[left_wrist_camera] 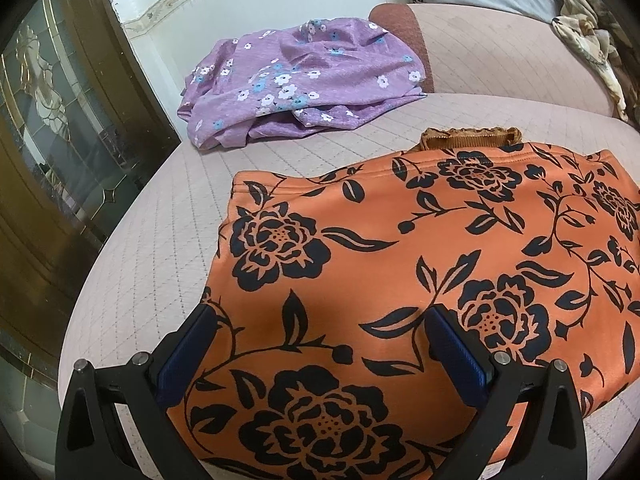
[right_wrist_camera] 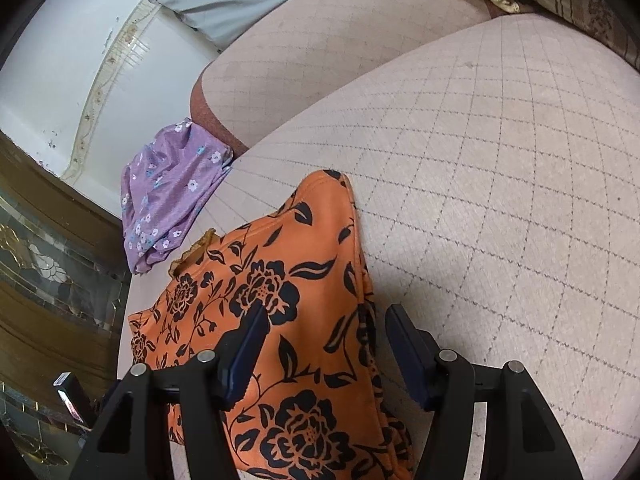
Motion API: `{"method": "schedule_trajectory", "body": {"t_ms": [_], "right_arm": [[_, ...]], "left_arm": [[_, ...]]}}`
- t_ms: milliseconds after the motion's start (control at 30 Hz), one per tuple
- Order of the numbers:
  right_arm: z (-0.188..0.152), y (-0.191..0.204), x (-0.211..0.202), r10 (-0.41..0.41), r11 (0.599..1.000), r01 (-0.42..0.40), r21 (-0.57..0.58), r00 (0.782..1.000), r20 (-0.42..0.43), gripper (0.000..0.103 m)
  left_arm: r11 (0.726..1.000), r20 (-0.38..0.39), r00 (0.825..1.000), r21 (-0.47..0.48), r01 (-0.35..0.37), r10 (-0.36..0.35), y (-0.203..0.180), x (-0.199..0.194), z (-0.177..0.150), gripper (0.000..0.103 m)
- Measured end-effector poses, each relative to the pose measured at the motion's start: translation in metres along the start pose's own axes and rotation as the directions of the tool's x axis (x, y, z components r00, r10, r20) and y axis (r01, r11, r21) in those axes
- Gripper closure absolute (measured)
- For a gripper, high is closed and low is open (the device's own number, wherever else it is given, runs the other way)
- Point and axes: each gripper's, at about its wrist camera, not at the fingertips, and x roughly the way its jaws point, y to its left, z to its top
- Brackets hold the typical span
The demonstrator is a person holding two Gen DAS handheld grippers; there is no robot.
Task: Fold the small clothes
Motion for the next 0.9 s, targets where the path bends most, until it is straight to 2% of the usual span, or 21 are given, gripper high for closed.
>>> {"method": "schedule_trajectory", "body": {"t_ms": [267, 567, 600, 667, 800, 867, 900], "right_arm": [[-0.002, -0.005, 0.009, 0.024, 1.0, -0.023, 0.016, 0.998, -0.058, 0.038], [-0.008, -0.015, 0.034, -0.023, 0.999, 0.03, 0.039, 0.988, -0.153, 0.036], [-0.009, -0.015, 0.034, -0.021, 0.999, 0.027, 0.037, 0.988, -0.15, 0.031], [-0.008, -0.013, 0.036, 0.018, 0.999, -0.012, 0.045, 0.988, -0.153, 0.026], [-0.014, 0.0, 0.051, 0.084, 0.996, -0.079, 0.036, 0.98, -0.178, 0.026], [-0.017, 0.008, 0.055, 0.095, 0.995, -0.094, 0.016, 0.98, -0.176, 0.032], [-0.018, 0.01, 0.056, 0.102, 0.995, -0.1, 0.024, 0.981, -0.167, 0.051]], "left_arm": [[0.999, -0.03, 0.999, -0.018, 0.026, -0.027, 0.002, 0.005, 0.0, 0.0], [0.998, -0.047, 0.999, -0.068, 0.01, -0.013, 0.02, 0.009, 0.003, 0.0], [0.997, -0.053, 0.998, -0.071, 0.011, -0.015, 0.021, 0.01, 0.002, 0.0], [0.997, -0.074, 0.997, -0.073, 0.015, -0.021, 0.023, 0.014, 0.001, 0.0], [0.998, -0.089, 0.996, -0.067, 0.014, -0.02, 0.025, 0.017, -0.001, 0.0], [0.997, -0.088, 0.996, -0.075, 0.014, -0.021, 0.029, 0.016, -0.001, 0.0], [0.997, -0.089, 0.996, -0.081, 0.014, -0.022, 0.032, 0.016, -0.001, 0.0]]}}
